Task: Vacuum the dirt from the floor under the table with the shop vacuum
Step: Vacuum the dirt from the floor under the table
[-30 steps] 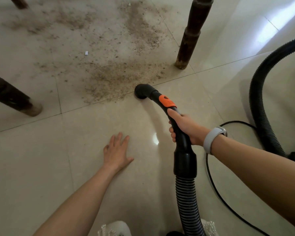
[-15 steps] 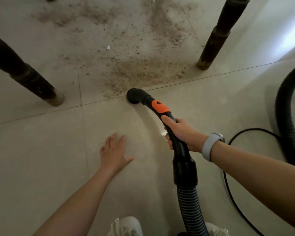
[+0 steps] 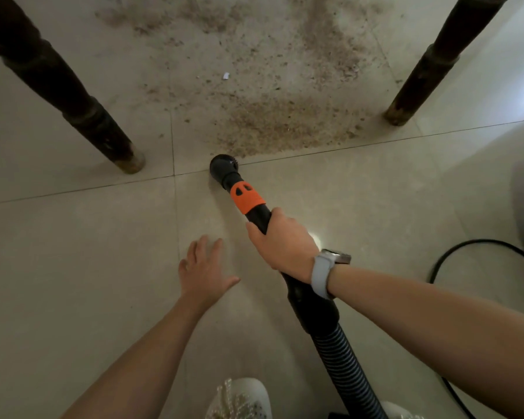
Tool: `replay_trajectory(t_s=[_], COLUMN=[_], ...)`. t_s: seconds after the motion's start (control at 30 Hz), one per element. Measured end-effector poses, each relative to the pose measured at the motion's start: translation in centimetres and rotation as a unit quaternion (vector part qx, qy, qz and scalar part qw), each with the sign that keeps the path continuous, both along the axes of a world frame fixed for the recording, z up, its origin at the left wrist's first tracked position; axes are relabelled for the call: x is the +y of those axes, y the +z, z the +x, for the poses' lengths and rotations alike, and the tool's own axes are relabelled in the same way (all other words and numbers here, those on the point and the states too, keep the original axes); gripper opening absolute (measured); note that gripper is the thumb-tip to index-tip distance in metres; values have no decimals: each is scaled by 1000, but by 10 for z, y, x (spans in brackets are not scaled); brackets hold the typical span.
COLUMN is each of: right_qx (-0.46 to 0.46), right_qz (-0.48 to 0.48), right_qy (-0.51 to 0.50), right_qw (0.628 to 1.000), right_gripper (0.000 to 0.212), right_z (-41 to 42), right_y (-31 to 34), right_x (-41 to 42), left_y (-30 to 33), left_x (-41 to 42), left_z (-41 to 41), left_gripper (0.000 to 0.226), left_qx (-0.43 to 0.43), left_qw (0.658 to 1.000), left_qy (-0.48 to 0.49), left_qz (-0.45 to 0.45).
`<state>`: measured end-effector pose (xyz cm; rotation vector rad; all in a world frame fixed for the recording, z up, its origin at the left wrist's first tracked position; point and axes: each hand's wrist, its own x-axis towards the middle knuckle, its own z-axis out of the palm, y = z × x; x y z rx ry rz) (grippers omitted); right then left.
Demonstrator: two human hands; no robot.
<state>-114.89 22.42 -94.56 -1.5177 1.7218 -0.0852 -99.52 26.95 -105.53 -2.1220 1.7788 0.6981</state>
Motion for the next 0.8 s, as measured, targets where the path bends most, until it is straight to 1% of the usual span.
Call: replay_trajectory(t_s=[0.13,0.3,0.43,0.67,0.8], right_qx=[8,13,-15,-20,-5], right_qz=[-15,-25,-10,3,-4], right_qy=[43,66,49,6,-5], right_qw=[999,997,999,1000,1000], right_gripper=[37,39,40,39,39], right_z=[18,37,41,18,1], right_y=[5,5,3,4,1], right_x=[-10,-32,-41,-41,-35], left_y=[0,-1,-2,-2,1], left_x=[0,-1,-3,-5,-10], left_z=[6,7,7,4,-5], left_gripper=[90,90,90,89,90], left_qx=[6,12,8,5,13], left_qw=[1000,1000,1000,1000,1000], left_qy=[11,11,9,22,15], left_qz=[-5,-6,-3,1,11])
